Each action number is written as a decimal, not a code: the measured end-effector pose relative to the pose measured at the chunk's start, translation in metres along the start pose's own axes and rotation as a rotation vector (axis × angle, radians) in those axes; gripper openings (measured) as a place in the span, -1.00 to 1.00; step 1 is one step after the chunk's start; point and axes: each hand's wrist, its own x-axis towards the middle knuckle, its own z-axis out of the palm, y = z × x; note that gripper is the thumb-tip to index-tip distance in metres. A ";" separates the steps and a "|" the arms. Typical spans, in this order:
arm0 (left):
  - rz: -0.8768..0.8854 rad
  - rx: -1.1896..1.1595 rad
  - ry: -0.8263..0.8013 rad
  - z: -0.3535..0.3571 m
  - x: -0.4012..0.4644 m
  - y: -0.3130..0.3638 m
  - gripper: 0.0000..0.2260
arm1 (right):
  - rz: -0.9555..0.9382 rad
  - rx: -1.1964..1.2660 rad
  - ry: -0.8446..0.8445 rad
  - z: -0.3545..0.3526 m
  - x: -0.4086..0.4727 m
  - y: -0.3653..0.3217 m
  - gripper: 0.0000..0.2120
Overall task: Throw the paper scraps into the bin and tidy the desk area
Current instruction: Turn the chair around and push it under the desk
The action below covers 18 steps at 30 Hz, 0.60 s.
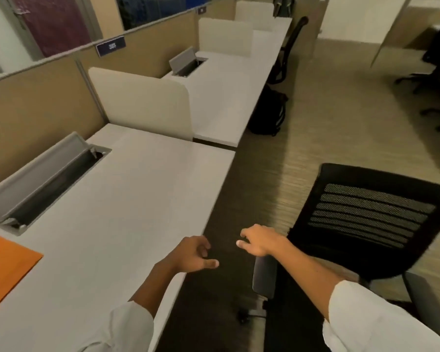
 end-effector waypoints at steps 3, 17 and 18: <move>0.045 0.030 -0.071 0.026 0.018 0.033 -0.44 | 0.065 0.041 0.013 0.013 -0.031 0.039 -0.50; 0.081 0.058 -0.177 0.133 0.058 0.160 -0.50 | 0.285 0.120 0.054 0.053 -0.141 0.211 -0.48; 0.068 0.036 -0.144 0.140 0.060 0.172 -0.53 | 0.277 0.114 0.055 0.056 -0.147 0.224 -0.48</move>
